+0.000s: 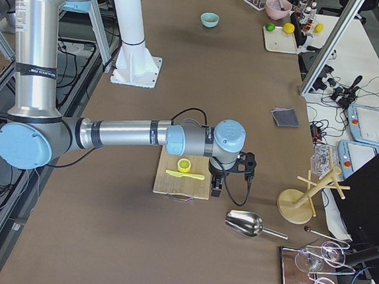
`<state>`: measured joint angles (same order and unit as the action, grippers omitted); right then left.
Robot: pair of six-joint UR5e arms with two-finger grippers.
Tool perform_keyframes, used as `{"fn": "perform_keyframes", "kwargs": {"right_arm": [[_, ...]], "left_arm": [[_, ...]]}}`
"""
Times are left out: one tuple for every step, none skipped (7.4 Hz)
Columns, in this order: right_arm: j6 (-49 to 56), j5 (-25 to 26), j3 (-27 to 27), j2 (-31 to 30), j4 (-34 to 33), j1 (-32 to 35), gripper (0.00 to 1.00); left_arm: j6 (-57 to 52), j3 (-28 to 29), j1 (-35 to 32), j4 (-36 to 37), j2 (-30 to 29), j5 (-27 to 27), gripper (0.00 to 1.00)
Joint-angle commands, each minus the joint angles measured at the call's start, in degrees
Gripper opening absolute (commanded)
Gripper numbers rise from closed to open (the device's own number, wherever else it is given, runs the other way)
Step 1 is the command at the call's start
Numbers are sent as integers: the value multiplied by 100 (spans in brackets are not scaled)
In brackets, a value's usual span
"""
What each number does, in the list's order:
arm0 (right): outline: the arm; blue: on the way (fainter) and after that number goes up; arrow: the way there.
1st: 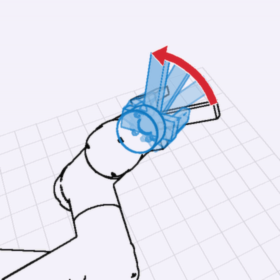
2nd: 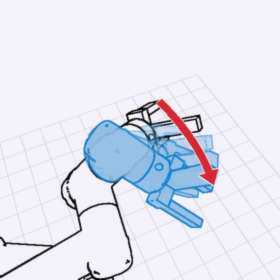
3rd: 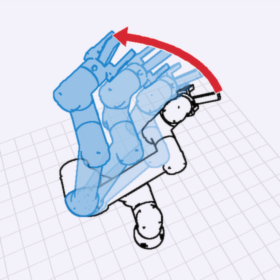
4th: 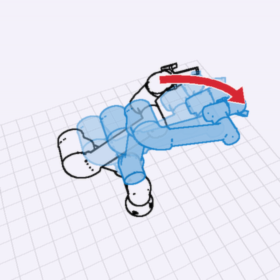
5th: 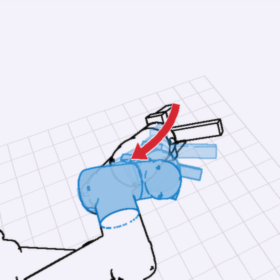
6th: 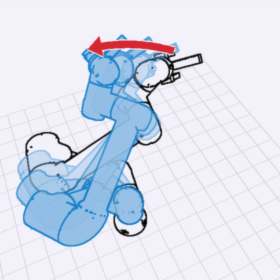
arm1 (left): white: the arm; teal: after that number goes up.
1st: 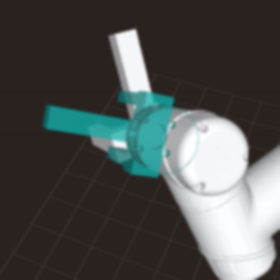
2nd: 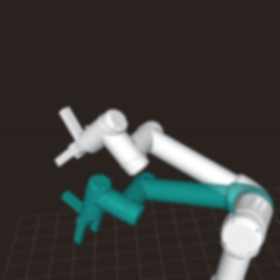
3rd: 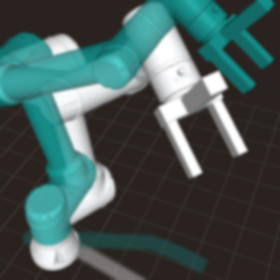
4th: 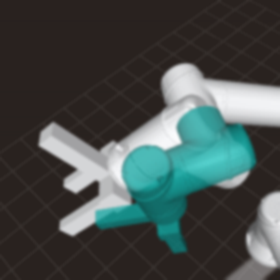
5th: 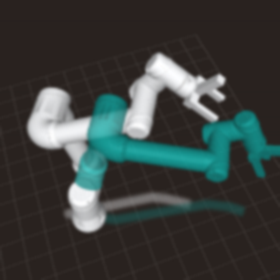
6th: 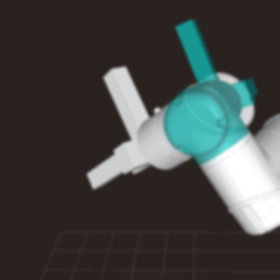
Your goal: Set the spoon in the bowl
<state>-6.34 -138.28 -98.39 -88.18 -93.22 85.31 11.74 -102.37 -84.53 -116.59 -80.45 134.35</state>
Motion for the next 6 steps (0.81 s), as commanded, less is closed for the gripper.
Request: {"fn": "perform_keyframes", "kwargs": {"right_arm": [[-17, -50, 30, 195, -12, -172, 100], [-17, -76, 13, 222, -3, -303, 100], [-17, -77, 13, 239, -3, -365, 100], [-25, -85, 5, 240, -3, -374, 100], [-43, -129, -48, 240, -3, -374, 100], [-52, -243, -48, 240, -3, -374, 100]], "left_arm": [[213, 138, 147, -92, -49, 545, 98], [685, 235, 321, -100, -223, 566, 98], [1029, 401, 628, -379, -234, 557, 98], [1067, 655, 840, -878, -217, 496, 98], [1085, 979, 972, -1265, -225, 487, 98], [1067, 1122, 1174, -1548, -225, 496, 98]]}}
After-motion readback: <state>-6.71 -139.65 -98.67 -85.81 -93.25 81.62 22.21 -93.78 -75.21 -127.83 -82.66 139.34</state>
